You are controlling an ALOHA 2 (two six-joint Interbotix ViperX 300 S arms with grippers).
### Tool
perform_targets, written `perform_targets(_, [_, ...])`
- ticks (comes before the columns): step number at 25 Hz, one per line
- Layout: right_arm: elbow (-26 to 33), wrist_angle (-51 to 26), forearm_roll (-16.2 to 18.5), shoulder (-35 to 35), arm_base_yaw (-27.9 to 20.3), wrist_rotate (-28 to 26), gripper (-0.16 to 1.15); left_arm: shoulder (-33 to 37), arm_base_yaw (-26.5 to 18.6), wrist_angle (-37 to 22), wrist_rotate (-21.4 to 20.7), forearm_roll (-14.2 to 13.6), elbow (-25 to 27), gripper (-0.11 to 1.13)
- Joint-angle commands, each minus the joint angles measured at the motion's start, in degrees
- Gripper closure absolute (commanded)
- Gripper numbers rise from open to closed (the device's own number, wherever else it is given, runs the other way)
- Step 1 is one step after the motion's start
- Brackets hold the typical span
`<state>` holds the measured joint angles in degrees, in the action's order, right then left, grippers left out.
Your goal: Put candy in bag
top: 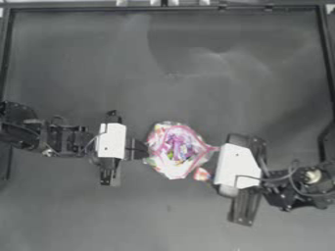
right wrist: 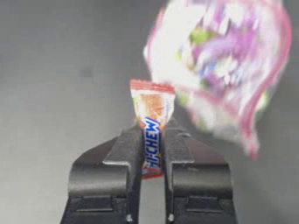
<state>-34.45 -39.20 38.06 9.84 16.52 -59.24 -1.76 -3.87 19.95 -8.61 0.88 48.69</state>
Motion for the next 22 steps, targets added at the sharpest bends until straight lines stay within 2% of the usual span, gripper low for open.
perform_targets(1, [2.72,1.32,1.32,-0.88,-2.02,1.76,0.55,1.58,0.00,0.26,0.00,0.09,-1.05,0.98])
perform_targets(6, [3.87,4.83,0.79,-3.69,-5.89,5.01,0.55,1.58,0.00,0.18,0.00,0.09,-0.97,0.98])
perform_targets(12, [3.96,8.44,1.32,-6.06,-9.76,5.98,0.55,1.58,0.00,0.26,0.00,0.09,-0.97,0.98])
perform_targets(22, [4.04,11.25,1.23,-9.32,-12.48,7.38,0.55,1.49,-0.09,0.26,0.00,0.09,-1.05,0.98])
